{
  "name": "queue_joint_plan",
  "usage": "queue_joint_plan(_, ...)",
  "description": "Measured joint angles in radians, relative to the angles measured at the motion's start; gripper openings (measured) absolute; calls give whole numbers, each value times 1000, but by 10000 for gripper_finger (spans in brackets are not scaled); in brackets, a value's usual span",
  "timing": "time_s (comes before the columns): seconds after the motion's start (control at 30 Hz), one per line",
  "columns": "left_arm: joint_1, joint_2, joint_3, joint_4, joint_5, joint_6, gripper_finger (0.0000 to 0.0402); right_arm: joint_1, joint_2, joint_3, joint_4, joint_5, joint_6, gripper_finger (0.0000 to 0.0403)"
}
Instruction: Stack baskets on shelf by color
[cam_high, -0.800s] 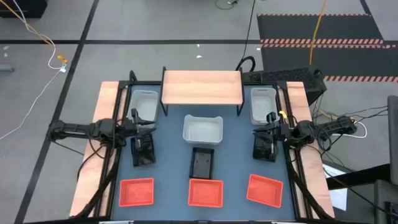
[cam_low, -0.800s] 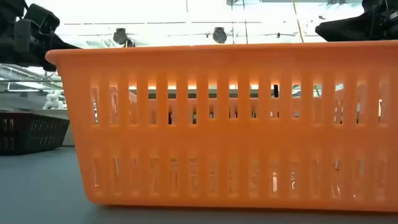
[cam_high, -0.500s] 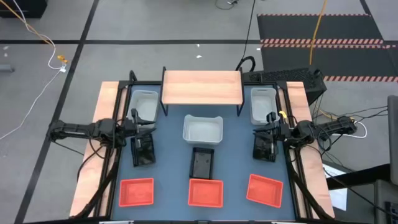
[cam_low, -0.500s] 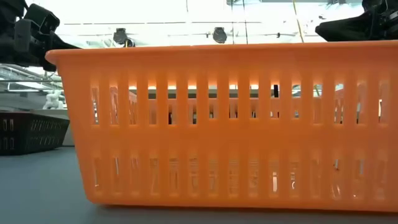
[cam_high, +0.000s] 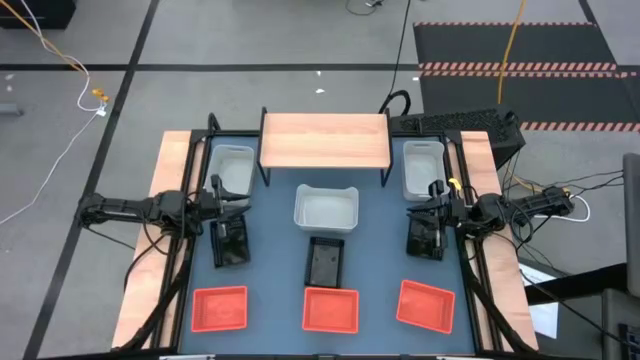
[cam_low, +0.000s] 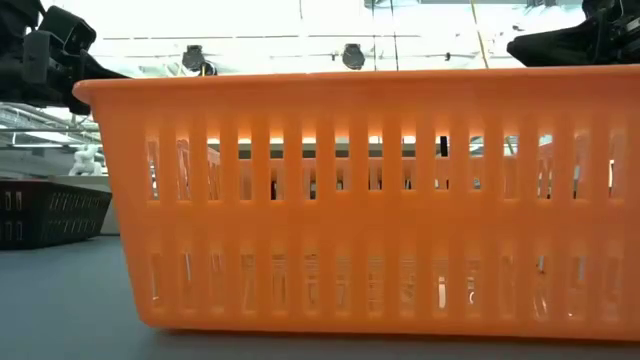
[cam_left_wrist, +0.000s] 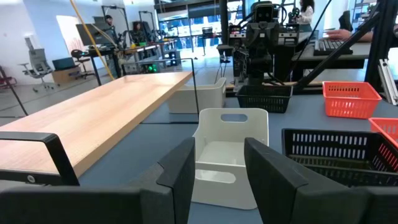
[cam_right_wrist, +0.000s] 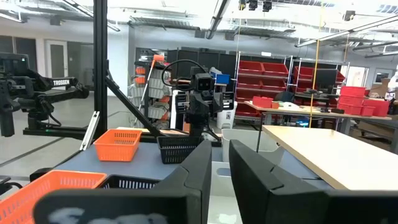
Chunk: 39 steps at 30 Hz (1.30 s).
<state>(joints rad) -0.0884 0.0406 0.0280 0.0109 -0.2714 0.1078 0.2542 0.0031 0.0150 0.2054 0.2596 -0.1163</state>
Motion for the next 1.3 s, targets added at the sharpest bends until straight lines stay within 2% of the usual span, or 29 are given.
queue_joint_plan(1.2,0,0,0,0,0,0,141,0,0,0,0,0,0,50)
queue_joint_plan(1.3,0,0,0,0,0,0,141,0,0,0,13,22,-50,50)
